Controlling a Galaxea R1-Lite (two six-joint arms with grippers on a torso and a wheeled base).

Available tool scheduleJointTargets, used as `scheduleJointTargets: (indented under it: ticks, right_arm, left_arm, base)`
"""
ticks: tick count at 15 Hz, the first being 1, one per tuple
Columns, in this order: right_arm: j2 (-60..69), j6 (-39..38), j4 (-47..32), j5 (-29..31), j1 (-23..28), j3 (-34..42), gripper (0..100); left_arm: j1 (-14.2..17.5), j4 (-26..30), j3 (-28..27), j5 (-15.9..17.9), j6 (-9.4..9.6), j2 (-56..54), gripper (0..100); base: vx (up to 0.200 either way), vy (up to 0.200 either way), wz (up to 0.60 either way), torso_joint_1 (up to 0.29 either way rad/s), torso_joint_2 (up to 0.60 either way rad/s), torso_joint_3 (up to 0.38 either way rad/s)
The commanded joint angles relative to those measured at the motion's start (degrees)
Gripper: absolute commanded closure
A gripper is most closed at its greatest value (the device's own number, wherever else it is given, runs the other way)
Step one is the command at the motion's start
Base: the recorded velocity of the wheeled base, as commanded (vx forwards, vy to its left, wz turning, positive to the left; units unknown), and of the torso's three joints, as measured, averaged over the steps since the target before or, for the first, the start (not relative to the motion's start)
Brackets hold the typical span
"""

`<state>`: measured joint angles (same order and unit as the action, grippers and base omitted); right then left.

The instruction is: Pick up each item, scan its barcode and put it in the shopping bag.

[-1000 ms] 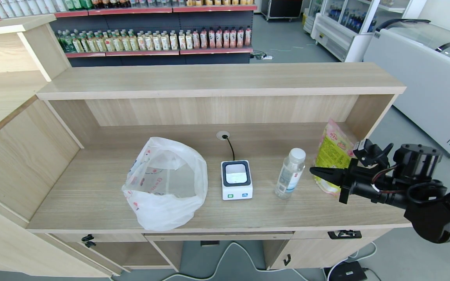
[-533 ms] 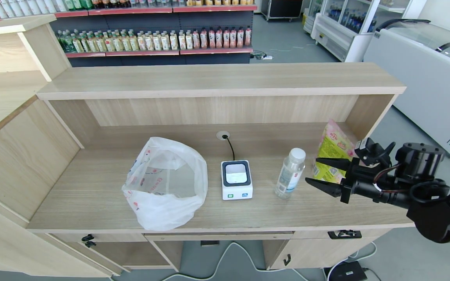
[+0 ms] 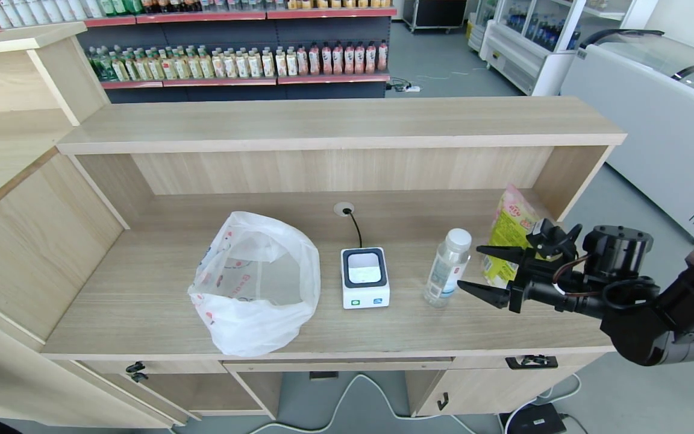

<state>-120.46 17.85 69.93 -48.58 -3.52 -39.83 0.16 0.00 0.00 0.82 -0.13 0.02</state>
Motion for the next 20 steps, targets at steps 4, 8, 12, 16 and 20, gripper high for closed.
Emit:
scheduleJointTargets:
  ticks: [4,8,12,16,20]
  right_arm:
    - [-4.88,-0.44,0.21,-4.24,-0.52,-3.85,0]
    - [-7.07,-0.97,0.12,-5.74,-0.78,-6.84,0]
    - [-8.92,-1.15,0.12,-7.41,-1.22,-10.27,0]
    - [-10.94,-2.29,0.30,-7.49,-2.54,-13.44,0]
    - [-12.35,-2.47,0.21,-7.49,-3.24,-15.10,0]
  left_arm:
    - [0.02,0.00,0.00,-0.03,-0.04,-0.02,0]
    - [0.02,0.00,0.00,-0.03,-0.04,-0.02,0]
    - [0.02,0.00,0.00,0.06,-0.04,-0.02,0]
    - [0.02,0.00,0.00,-0.03,0.05,-0.02,0]
    - [0.02,0.00,0.00,0.06,-0.04,-0.02,0]
  base:
    - [0.000,0.000,0.00,0.000,0.00,0.000]
    - [0.000,0.000,0.00,0.000,0.00,0.000]
    - [0.000,0.000,0.00,0.000,0.00,0.000]
    - [0.000,0.000,0.00,0.000,0.00,0.000]
    - [0.000,0.000,0.00,0.000,0.00,0.000]
